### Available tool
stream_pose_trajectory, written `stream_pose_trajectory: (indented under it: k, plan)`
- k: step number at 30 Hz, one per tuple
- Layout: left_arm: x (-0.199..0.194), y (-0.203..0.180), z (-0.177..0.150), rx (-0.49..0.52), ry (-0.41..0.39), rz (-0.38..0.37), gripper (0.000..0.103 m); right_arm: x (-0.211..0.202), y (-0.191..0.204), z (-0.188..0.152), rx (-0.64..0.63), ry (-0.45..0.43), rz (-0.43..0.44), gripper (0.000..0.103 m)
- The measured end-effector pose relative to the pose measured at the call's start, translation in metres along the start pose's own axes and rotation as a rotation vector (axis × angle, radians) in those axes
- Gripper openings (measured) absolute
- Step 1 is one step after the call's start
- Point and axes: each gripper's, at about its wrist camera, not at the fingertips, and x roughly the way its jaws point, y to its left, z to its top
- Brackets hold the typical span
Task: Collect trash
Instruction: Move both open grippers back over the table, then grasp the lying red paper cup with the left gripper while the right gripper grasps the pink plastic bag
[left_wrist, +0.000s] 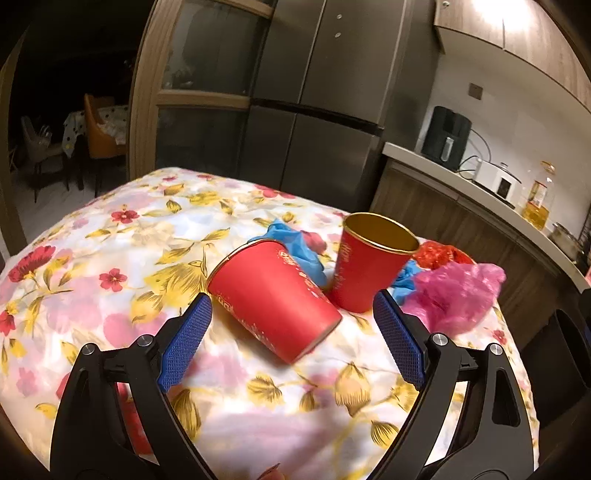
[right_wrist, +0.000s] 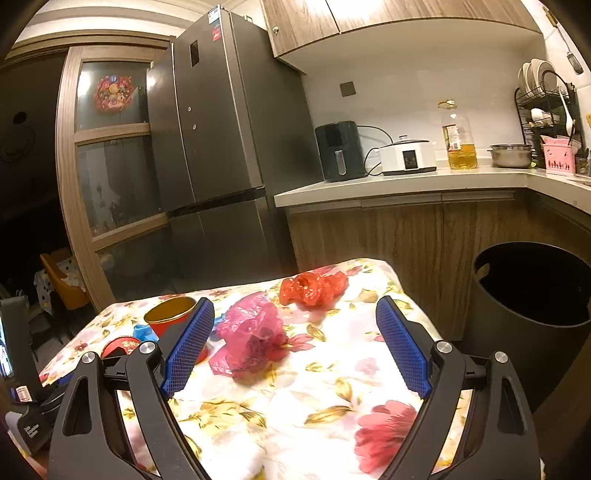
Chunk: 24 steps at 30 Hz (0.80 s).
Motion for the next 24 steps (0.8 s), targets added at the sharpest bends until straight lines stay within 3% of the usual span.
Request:
stream_pose_trajectory:
  k: [11, 19, 24]
  plan:
    - [0.033, 0.003, 0.001, -0.04, 0.068, 0.037, 0.087, 0.034, 0.017, -0.006, -0.009, 0.023, -0.008, 0.086]
    - [0.045, 0.004, -0.001, -0.048, 0.103, 0.025, 0.073, 0.063, 0.028, -0.013, -0.012, 0.054, -0.019, 0.086]
    - [0.048, 0.007, -0.002, -0.063, 0.107, -0.004, 0.068, 0.08, 0.029, -0.021, -0.012, 0.099, -0.024, 0.08]
